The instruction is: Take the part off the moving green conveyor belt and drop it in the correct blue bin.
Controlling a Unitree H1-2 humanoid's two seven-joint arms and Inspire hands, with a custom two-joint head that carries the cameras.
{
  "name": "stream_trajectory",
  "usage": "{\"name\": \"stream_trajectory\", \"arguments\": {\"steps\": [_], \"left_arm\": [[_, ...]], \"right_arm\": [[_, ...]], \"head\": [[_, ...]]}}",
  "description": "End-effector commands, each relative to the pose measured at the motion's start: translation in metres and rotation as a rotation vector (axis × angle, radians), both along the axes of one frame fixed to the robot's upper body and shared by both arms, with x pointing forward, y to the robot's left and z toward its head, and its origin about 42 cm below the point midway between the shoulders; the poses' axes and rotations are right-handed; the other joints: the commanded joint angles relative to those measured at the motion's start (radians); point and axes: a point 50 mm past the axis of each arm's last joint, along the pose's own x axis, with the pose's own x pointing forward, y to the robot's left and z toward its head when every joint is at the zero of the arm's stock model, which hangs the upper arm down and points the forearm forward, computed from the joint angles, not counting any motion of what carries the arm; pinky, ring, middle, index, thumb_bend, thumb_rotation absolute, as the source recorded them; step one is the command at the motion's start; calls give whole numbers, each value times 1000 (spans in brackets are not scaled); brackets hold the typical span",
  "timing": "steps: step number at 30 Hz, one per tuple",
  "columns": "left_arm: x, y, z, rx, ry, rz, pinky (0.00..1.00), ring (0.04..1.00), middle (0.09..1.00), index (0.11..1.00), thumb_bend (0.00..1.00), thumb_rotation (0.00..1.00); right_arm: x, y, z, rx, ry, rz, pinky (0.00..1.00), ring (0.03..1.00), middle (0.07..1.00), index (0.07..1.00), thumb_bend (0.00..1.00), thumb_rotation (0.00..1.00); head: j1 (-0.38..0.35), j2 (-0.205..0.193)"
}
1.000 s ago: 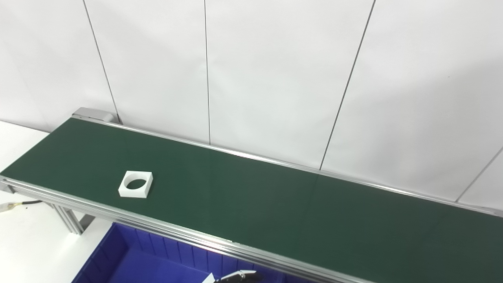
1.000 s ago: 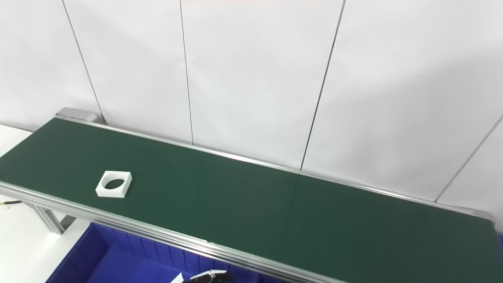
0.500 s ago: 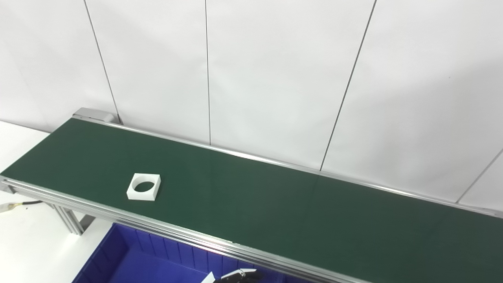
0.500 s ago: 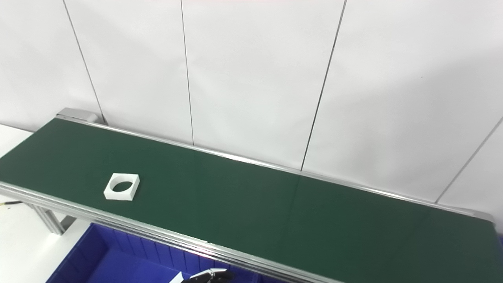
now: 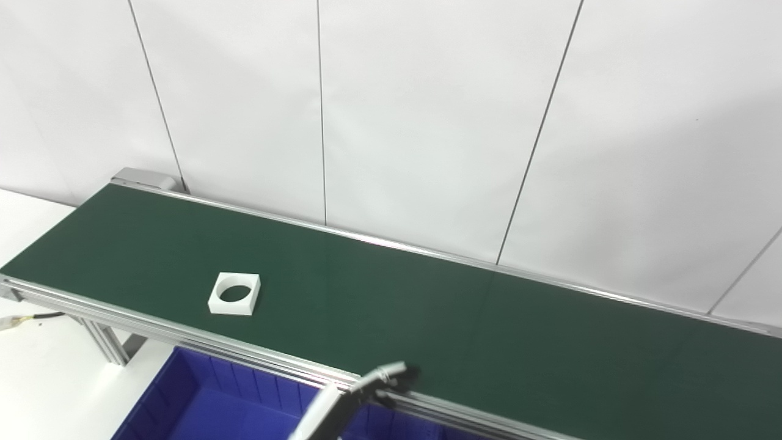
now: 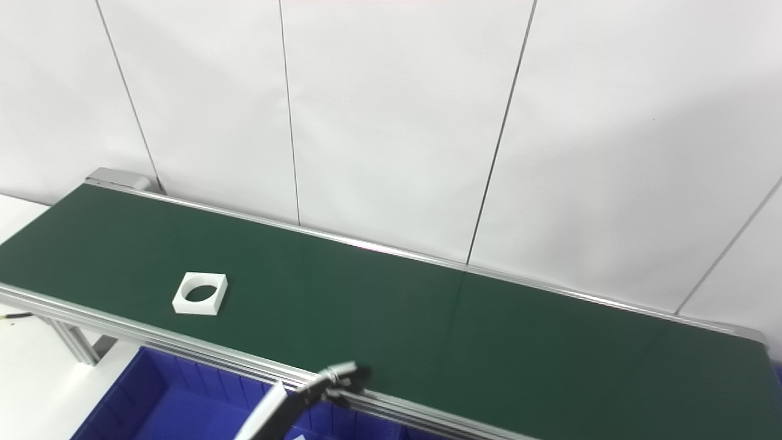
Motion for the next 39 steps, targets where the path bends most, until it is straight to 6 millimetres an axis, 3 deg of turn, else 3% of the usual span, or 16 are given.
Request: {"name": "stream_trajectory", "arguments": {"steps": [1,10,19,34,39], "left_arm": [[10,0,15,-12,-69,48,677,782,834,849,986,334],[34,5,32,63,-52,271,628,765,859,855,924,416],[61,15,32,130,-33,406,759,857,913,899,825,356],[123,45,27,313,-14,570,768,883,956,937,836,360],[136,61,28,346,10,575,826,916,978,954,842,329]], "right_arm": [[4,1,12,24,-88,15,842,879,868,924,932,0],[6,0,10,20,-91,9,853,881,863,924,929,0],[9,-2,9,7,-93,15,853,882,860,929,936,0],[11,2,6,5,-93,13,841,880,861,925,940,0],[12,3,6,7,-99,15,841,872,860,925,944,0]], "head": [[7,2],[31,-1],[40,-2],[53,-11],[52,-11]]}}
